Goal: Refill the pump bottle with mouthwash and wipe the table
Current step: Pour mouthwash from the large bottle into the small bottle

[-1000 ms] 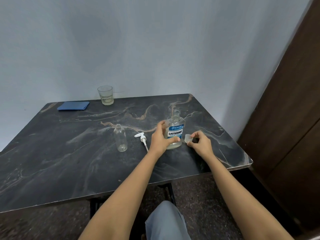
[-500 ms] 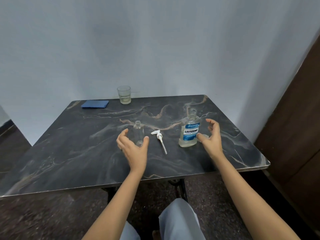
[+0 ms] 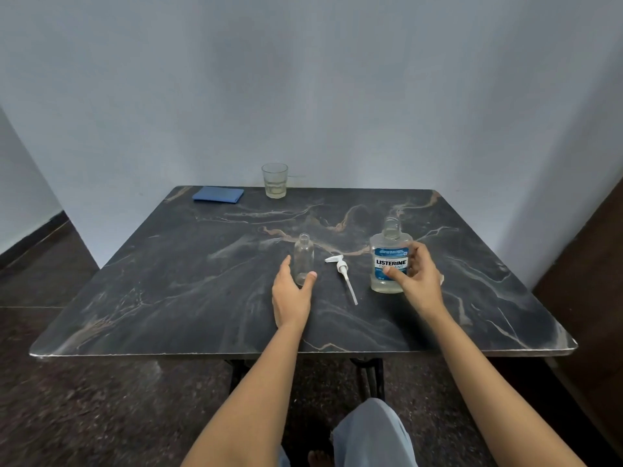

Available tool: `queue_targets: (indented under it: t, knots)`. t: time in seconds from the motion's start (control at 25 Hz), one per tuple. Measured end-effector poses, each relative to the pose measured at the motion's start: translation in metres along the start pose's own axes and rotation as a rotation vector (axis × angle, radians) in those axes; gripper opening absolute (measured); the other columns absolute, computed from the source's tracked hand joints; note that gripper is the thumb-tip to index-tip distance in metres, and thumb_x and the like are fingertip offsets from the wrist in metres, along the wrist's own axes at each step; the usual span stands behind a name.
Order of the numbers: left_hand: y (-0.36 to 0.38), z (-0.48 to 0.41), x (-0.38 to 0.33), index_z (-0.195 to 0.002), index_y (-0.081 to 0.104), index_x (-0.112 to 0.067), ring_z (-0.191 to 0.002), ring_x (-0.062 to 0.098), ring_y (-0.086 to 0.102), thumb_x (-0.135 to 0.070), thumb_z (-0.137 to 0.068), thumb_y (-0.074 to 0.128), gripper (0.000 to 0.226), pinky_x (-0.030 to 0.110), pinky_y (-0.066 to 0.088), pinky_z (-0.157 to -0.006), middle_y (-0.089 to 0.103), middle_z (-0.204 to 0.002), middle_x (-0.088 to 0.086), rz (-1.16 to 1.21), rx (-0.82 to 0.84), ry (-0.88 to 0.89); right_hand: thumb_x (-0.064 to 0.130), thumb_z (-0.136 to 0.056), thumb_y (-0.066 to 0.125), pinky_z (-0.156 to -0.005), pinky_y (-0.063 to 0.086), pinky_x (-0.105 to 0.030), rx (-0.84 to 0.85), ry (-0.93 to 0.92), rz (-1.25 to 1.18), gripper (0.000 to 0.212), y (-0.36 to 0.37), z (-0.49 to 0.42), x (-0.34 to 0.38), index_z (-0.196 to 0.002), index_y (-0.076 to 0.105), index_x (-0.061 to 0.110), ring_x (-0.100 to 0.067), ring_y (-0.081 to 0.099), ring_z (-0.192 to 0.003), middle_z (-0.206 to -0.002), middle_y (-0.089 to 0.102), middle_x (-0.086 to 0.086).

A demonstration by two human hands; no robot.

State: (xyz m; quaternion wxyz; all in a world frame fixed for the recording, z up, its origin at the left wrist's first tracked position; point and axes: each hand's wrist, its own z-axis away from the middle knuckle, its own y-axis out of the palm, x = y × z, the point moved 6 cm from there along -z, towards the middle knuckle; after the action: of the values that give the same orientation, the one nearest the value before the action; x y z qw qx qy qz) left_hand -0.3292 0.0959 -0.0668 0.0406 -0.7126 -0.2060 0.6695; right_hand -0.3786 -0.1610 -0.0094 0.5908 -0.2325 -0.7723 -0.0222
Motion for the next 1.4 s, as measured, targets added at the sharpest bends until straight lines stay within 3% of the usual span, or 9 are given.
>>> queue_targets:
  t: [0.16,0.4,0.56,0.8,1.4]
  knots:
    - [0.003,-0.001,-0.001,-0.137,0.048,-0.019,-0.119,0.021,0.055,-0.033,-0.091,0.064,0.050,0.033,0.042,-0.099,0.060,-0.130,0.004,-0.102,-0.003,0.012,0.004,-0.076,0.075,-0.091,0.053,-0.032,-0.038,-0.048,0.130,0.055,0.017,-0.007,0.016,-0.123,0.053,0.022,-0.015,0.063,-0.105,-0.115,0.065,0.002]
    - [0.005,-0.003,0.001,-0.136,0.049,-0.020,-0.120,0.020,0.056,-0.032,-0.093,0.062,0.047,0.035,0.043,-0.101,0.060,-0.131,0.001,-0.128,-0.009,0.007,0.001,-0.074,0.074,-0.091,0.051,-0.029,0.065,-0.106,0.305,0.059,0.042,-0.021,0.047,-0.125,0.055,0.022,-0.010,0.060,-0.102,-0.115,0.065,0.002]
    - [0.005,-0.003,0.002,-0.137,0.048,-0.021,-0.120,0.020,0.055,-0.032,-0.093,0.062,0.047,0.036,0.043,-0.102,0.060,-0.131,0.001,-0.133,-0.011,-0.006,0.008,-0.076,0.074,-0.093,0.052,-0.044,0.125,-0.142,0.463,0.059,0.052,-0.027,0.055,-0.126,0.053,0.030,-0.020,0.059,-0.111,-0.123,0.063,0.001]
    - [0.006,-0.004,0.002,-0.137,0.048,-0.022,-0.122,0.020,0.055,-0.032,-0.093,0.062,0.048,0.037,0.043,-0.104,0.060,-0.132,0.001,-0.147,-0.011,-0.018,0.008,-0.079,0.071,-0.091,0.049,-0.045,0.166,-0.216,0.694,0.058,0.058,-0.030,0.071,-0.132,0.052,0.023,-0.025,0.059,-0.107,-0.119,0.063,-0.005]
    - [0.005,-0.003,0.000,-0.136,0.050,-0.022,-0.120,0.021,0.056,-0.032,-0.092,0.063,0.047,0.038,0.044,-0.102,0.062,-0.129,0.003,-0.141,-0.012,-0.024,0.008,-0.081,0.069,-0.094,0.047,-0.045,0.202,-0.238,0.801,0.057,0.061,-0.031,0.086,-0.133,0.051,0.024,-0.025,0.058,-0.104,-0.115,0.065,-0.004]
